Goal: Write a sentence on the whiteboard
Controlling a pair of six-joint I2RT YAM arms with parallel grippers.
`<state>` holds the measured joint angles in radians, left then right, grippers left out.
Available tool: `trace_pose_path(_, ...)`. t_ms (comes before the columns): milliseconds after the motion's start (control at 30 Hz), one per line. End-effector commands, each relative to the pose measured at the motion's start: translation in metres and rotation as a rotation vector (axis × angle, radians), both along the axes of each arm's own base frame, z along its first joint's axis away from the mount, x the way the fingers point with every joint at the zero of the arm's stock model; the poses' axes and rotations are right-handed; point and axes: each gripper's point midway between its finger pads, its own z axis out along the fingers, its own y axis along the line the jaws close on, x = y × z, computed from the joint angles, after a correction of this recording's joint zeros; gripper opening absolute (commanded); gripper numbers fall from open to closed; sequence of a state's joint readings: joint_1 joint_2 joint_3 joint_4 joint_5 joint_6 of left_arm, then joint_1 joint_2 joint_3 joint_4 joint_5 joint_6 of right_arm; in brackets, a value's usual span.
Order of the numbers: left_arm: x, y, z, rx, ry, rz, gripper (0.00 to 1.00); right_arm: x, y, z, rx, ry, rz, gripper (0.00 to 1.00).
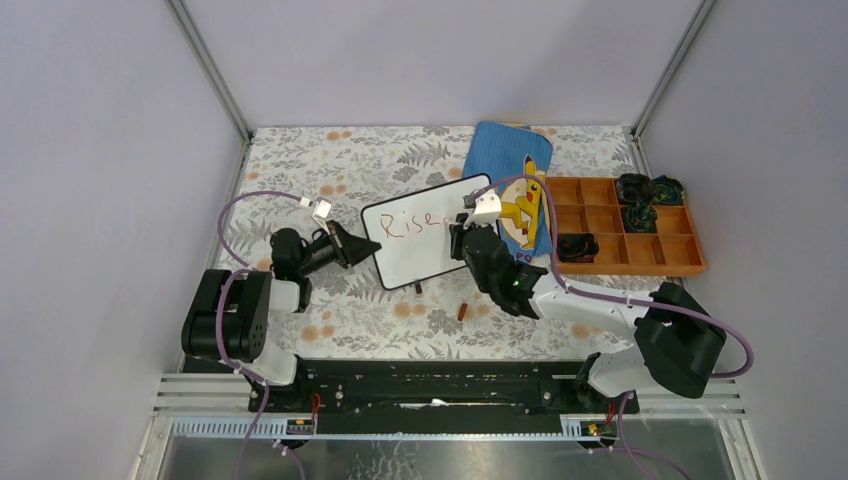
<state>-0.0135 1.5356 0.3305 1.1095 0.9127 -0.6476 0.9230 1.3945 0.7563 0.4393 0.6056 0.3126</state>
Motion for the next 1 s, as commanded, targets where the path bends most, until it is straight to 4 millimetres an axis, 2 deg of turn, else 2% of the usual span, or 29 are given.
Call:
trace_pose_path(0, 0.001, 0.0, -0.009, 0.026, 0.027, 0.014, 0.0, 0.009, 0.007, 0.015, 0.053, -0.019, -0.006, 0.0)
trace_pose_path(367, 0.002, 0.0, -0.011, 0.027, 0.033, 0.014, 0.0, -0.002, 0.005, 0.011, 0.065, 0.014, 0.03, 0.0)
trace_pose_path(767, 0.002, 0.0, -0.011, 0.031, 0.035, 0.017, 0.0, -0.031, -0.034, 0.067, 0.125, -0.063, 0.035, 0.0)
trace_pose_path(833, 0.003, 0.0, -0.011, 0.032, 0.034, 0.017, 0.0, -0.037, -0.036, 0.071, 0.122, -0.068, 0.058, 0.0)
trace_pose_path(967, 0.003, 0.0, -0.012, 0.035, 0.037, 0.017, 0.0, -0.058, -0.024, 0.071, 0.042, -0.1, 0.143, 0.0)
